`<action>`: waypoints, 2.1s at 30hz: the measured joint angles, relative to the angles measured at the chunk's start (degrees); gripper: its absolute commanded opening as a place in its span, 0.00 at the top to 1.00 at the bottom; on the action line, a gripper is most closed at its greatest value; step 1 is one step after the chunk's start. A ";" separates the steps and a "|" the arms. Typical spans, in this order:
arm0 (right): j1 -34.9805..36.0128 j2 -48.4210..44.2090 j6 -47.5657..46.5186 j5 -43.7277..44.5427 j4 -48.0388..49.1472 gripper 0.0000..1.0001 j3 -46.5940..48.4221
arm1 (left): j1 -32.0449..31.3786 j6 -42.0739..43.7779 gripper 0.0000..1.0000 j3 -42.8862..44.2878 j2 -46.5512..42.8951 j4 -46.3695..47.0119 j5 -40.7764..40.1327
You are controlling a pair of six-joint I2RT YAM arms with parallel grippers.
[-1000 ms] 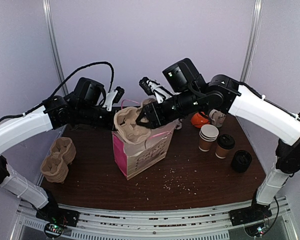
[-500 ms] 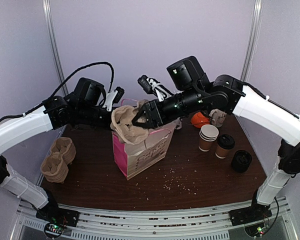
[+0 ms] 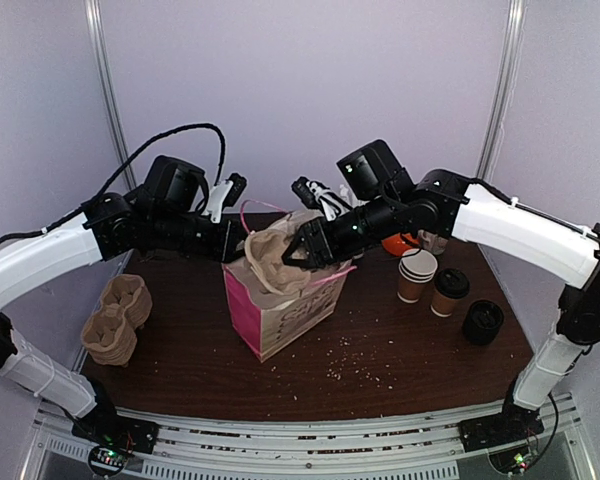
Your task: Pack the takeout coffee
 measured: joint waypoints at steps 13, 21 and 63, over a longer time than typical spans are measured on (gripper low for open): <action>-1.75 -0.09 -2.03 3.15 -2.89 0.55 0.57 | 0.00 0.00 1.00 -0.48 0.00 0.22 0.79; -0.85 2.58 -3.28 9.16 -6.69 0.55 3.63 | 0.00 -0.07 1.00 -0.48 0.00 0.22 0.87; 1.11 7.41 -4.20 22.88 -2.62 0.56 -0.55 | -0.37 -6.47 0.69 2.08 5.55 6.25 2.45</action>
